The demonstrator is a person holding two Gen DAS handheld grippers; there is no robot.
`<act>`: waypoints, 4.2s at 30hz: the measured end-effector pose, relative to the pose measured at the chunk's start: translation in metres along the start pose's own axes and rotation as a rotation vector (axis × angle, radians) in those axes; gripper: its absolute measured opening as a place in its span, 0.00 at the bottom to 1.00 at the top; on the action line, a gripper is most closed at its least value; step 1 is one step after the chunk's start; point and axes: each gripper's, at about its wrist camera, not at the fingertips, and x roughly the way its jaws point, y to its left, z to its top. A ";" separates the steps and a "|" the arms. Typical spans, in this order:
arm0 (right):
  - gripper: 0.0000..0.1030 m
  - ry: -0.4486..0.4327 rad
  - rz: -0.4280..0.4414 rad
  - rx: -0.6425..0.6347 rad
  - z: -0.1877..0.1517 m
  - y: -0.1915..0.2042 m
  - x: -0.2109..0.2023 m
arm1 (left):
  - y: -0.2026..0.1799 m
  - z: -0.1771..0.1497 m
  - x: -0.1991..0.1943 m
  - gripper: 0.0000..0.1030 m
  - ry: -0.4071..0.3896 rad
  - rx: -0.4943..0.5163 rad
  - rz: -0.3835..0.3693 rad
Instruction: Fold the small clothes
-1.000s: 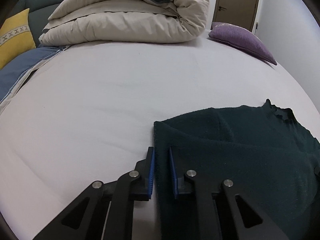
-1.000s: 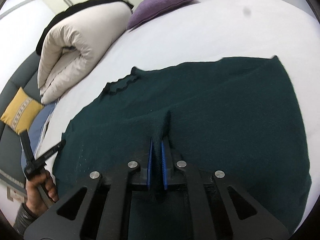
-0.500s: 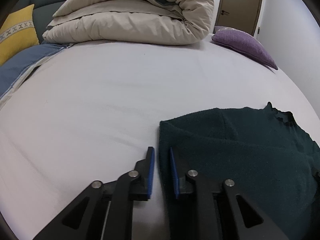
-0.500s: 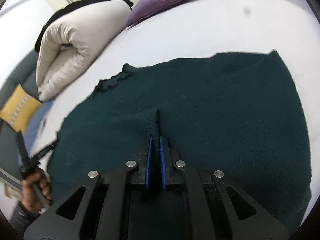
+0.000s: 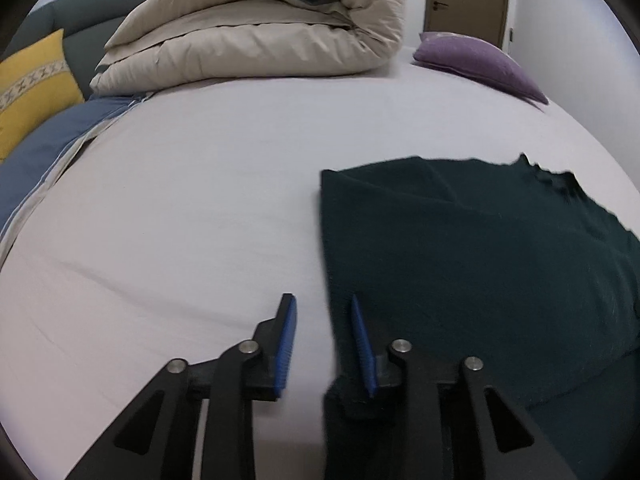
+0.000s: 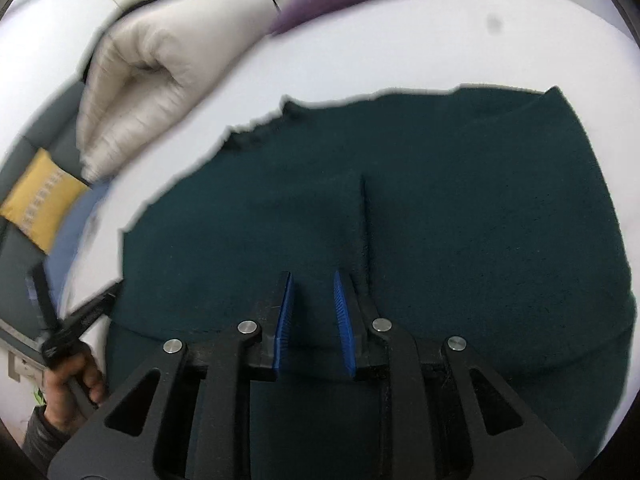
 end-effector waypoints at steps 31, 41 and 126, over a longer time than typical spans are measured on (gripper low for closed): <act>0.63 0.241 0.005 0.328 -0.228 -0.125 -0.261 | 0.055 -0.198 -0.176 0.63 0.388 -0.053 -0.475; 0.63 0.300 -0.002 0.340 -0.226 -0.113 -0.240 | 0.067 -0.212 -0.179 0.59 0.437 -0.091 -0.543; 0.06 -0.081 0.258 0.393 0.088 -0.085 -0.145 | 0.067 0.045 -0.098 0.06 0.074 -0.475 -0.783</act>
